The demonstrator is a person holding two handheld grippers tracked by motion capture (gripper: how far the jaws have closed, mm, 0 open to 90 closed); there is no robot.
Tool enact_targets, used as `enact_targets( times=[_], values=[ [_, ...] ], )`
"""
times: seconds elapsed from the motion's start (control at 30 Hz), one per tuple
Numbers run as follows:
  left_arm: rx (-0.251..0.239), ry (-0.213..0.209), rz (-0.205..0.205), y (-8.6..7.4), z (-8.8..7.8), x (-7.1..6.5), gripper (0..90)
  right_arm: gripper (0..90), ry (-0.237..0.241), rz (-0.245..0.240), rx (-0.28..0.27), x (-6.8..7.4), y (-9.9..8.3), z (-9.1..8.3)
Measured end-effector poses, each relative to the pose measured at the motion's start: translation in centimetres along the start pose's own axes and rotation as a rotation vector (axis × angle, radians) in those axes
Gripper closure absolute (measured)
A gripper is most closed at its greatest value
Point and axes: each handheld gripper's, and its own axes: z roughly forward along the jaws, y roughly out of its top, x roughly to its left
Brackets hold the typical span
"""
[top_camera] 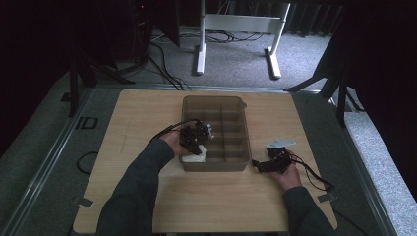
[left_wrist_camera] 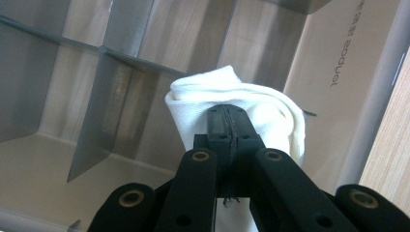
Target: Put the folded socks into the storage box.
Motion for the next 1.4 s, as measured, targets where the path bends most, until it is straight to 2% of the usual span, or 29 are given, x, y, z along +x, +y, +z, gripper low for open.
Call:
enact_targets(
  times=[1.4],
  values=[
    [0.052, -0.020, 0.007, -0.1, 1.3, -0.3, 90.0, 10.3, 0.001, 0.003, 0.002, 0.0, 0.0, 0.0]
  ],
)
